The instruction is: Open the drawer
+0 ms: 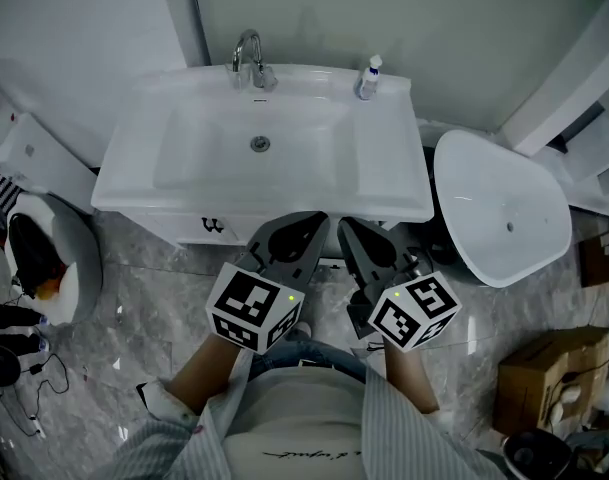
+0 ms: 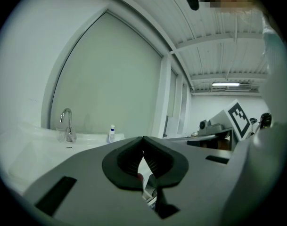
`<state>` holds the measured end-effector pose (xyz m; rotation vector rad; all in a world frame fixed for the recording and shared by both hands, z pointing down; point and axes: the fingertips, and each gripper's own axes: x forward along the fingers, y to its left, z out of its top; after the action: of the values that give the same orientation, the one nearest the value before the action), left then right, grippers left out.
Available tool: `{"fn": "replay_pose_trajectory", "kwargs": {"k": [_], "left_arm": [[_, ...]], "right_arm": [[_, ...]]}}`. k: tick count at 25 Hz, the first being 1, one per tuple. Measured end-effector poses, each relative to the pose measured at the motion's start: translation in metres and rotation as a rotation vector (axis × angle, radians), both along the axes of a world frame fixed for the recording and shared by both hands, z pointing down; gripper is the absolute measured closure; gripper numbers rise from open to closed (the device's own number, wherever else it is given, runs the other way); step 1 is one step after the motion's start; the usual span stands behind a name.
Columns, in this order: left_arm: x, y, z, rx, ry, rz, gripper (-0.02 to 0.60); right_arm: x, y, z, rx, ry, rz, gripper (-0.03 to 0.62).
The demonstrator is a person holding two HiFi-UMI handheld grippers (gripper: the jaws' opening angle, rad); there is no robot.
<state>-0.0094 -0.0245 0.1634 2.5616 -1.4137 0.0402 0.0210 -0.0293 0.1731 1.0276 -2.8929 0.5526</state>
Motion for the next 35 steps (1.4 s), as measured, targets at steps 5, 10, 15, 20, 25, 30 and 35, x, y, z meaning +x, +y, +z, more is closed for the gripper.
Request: {"fn": "replay_pose_trajectory", "kwargs": {"k": [5,10,15,20,25,30,35], "left_arm": [[-0.003,-0.004,-0.003,-0.001,-0.003,0.026,0.566],[-0.009,-0.007,-0.005,0.004,-0.020,0.042,0.566],[-0.007,-0.005,-0.003,0.026,-0.063,0.082,0.566],[-0.008,-0.002,-0.002,0.022,-0.081,0.103,0.566],[-0.017,0.001,-0.003,0.024,-0.079,0.099,0.566],[-0.017,0.006,0.004,0.012,-0.077,0.107,0.566],[-0.012,0.016,0.012,0.003,-0.105,0.156,0.566]], "right_arm": [[-0.004,0.001,0.004,-0.012,0.011,-0.006,0.583],[-0.009,0.002,0.002,-0.017,0.021,-0.007,0.584],[-0.006,0.003,0.004,-0.021,0.034,0.008,0.584],[-0.002,0.008,0.013,-0.058,0.041,0.016,0.585],[0.000,0.011,0.016,-0.064,0.047,0.023,0.585],[0.000,0.014,0.019,-0.065,0.049,0.024,0.585],[-0.002,0.018,0.024,-0.086,0.049,0.025,0.585]]}}
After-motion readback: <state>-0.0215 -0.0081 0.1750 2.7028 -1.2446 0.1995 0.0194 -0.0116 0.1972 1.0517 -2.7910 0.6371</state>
